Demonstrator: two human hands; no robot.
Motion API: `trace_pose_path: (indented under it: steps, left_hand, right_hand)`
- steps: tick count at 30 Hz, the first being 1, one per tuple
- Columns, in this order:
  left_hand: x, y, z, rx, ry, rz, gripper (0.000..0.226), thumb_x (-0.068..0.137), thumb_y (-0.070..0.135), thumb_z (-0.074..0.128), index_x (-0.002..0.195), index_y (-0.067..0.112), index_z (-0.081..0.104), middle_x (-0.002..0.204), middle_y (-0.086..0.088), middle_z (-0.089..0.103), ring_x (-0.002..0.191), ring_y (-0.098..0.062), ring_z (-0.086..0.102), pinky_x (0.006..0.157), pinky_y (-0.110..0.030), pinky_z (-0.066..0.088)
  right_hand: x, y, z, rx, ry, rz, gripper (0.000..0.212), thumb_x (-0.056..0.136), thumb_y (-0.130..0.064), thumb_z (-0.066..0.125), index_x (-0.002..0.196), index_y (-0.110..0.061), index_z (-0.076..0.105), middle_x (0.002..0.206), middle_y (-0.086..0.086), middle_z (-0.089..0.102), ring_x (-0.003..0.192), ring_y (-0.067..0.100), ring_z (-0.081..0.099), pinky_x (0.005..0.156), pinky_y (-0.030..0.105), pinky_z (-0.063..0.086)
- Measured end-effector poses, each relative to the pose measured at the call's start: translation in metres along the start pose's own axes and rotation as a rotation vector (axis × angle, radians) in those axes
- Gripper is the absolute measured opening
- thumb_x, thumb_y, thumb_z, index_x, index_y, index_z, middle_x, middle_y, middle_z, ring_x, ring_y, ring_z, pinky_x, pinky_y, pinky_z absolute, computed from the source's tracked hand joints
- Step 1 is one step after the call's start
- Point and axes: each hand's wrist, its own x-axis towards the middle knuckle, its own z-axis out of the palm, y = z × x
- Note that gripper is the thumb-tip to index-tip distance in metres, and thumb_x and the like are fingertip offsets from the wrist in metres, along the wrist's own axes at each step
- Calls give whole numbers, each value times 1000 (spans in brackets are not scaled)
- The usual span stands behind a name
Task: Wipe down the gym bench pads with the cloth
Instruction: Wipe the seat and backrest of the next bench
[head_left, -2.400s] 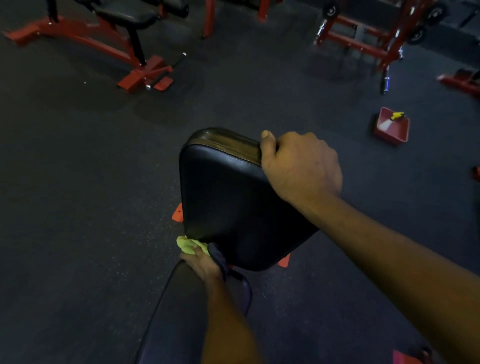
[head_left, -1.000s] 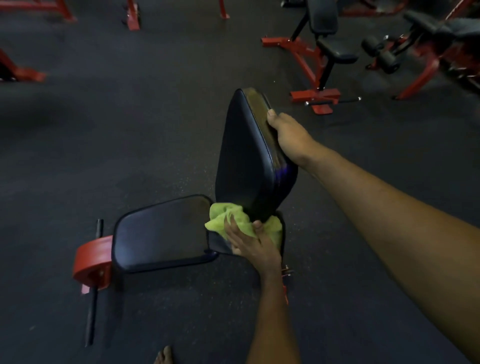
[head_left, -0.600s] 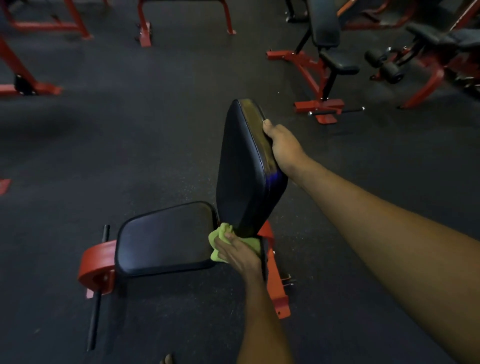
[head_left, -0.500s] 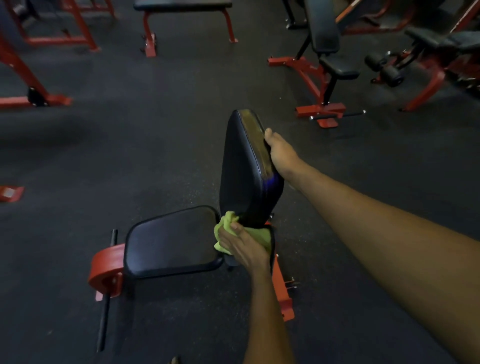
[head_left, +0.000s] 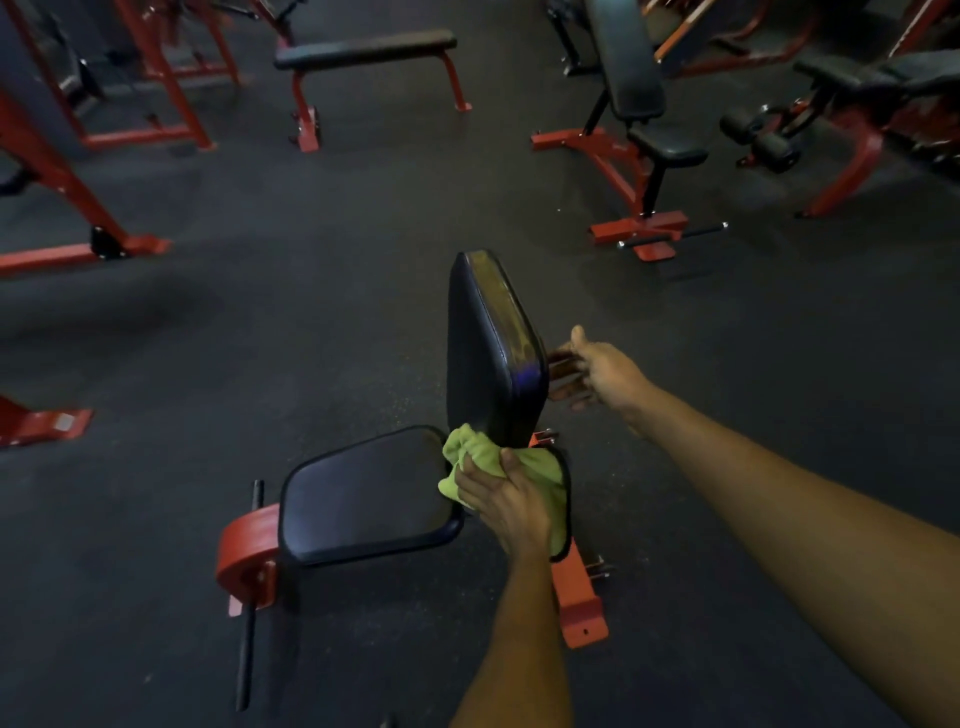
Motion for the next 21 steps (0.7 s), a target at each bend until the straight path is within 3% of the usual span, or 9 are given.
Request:
trace_pose_path:
  steps: [1,5,8,11,14,18,21]
  left_hand:
    - [0,11,-16,-129,2,-10,66,91,66,26,140,22,31,141,-4,36,130,-27,33,103,-56,36]
    - [21,65,-59,-251,-131,122,58,93,67,22,135,30,36,135,-3,45,123,-21,43,100,-49,41]
    - [33,118,-100,-269,-249,386,38,99,59,27,119,32,45,115,-1,56,107,-19,56,91,-42,47]
    - [43,161,-147,-371,-431,512,23,103,47,35,111,33,51,101,2,65,96,-13,63,85,-37,52]
    - [53,193,-189,-387,-605,541,27,99,53,41,110,32,53,98,-2,65,94,-20,62,90,-55,52]
    - [62,224,-233,-272,-754,581,27,95,55,42,111,33,46,102,0,60,97,-24,60,93,-63,48]
    - [68,244,-260,-144,-847,640,31,88,49,50,115,34,45,106,1,58,101,-26,59,95,-61,48]
  right_hand:
    - [-3,2,3,12,36,-22,54,110,-47,24,101,-14,65,90,9,71,75,21,67,62,31,44]
    - [-15,-10,16,59,175,-145,31,110,-23,40,102,-7,65,94,13,66,72,18,62,52,18,44]
    - [-23,-39,19,-55,224,-270,15,99,-8,57,96,-19,67,98,1,68,90,13,62,68,19,46]
    - [-35,-70,23,-128,158,-373,36,83,4,68,111,-18,68,122,5,60,108,13,56,86,24,45]
    - [-58,-101,29,-171,-12,-436,49,81,-1,73,128,-15,63,128,4,62,118,12,57,88,16,48]
    - [-76,-126,33,-123,-42,-501,23,86,-17,81,103,-13,65,95,8,66,88,17,62,81,35,52]
    - [-88,-140,39,-160,-10,-538,36,77,-40,83,90,-11,65,83,3,64,81,13,60,77,32,50]
